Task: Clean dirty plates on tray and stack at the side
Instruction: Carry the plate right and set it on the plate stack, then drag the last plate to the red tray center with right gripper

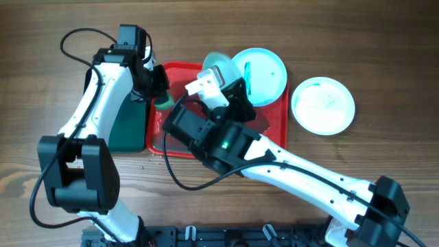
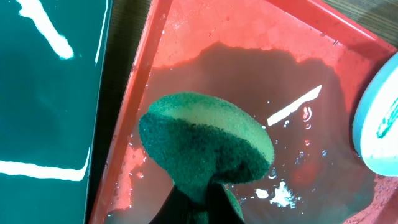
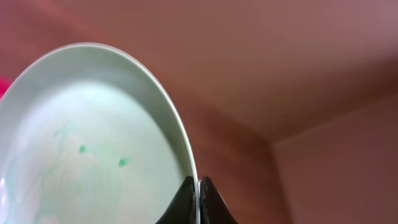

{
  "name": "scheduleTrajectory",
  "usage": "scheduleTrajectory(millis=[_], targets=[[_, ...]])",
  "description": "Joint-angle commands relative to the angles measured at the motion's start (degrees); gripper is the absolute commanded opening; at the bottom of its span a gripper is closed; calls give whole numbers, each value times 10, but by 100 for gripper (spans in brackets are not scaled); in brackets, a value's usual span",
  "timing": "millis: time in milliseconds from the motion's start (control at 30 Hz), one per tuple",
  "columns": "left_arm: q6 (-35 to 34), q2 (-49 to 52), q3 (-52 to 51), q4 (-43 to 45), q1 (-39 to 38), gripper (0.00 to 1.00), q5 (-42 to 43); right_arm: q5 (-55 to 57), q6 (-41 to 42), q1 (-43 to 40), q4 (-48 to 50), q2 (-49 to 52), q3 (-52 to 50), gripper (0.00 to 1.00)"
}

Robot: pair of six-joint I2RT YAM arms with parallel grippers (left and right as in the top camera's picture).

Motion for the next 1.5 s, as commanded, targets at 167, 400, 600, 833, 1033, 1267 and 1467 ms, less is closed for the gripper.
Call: scheduleTrajectory(millis=[167,400,600,833,1033,1267,1467], targets=[[-7,-1,-3,-2,1,4,11,-477,128,-184,-57,-25,2,4],[-7,-1,-3,-4,1,4,11,-721,64,-482,-60,-35,2,4],[-7,-1,-3,-3,-6,4,11,-733,54,-684,-91,-35,-9,4],[-7,-1,-3,13,-42,4,11,-708,53,-810,-13,-34,-125,4],[-7,-1,-3,18,-47,4,11,-730,54,-805,87,-30,-244,4],[-7,-1,-3,18,-47,4,11,-756,13,-753,115,-30,-261,36],[-7,-1,-3,17,-47,4,11,-780,12,-650,54,-30,-118,41]])
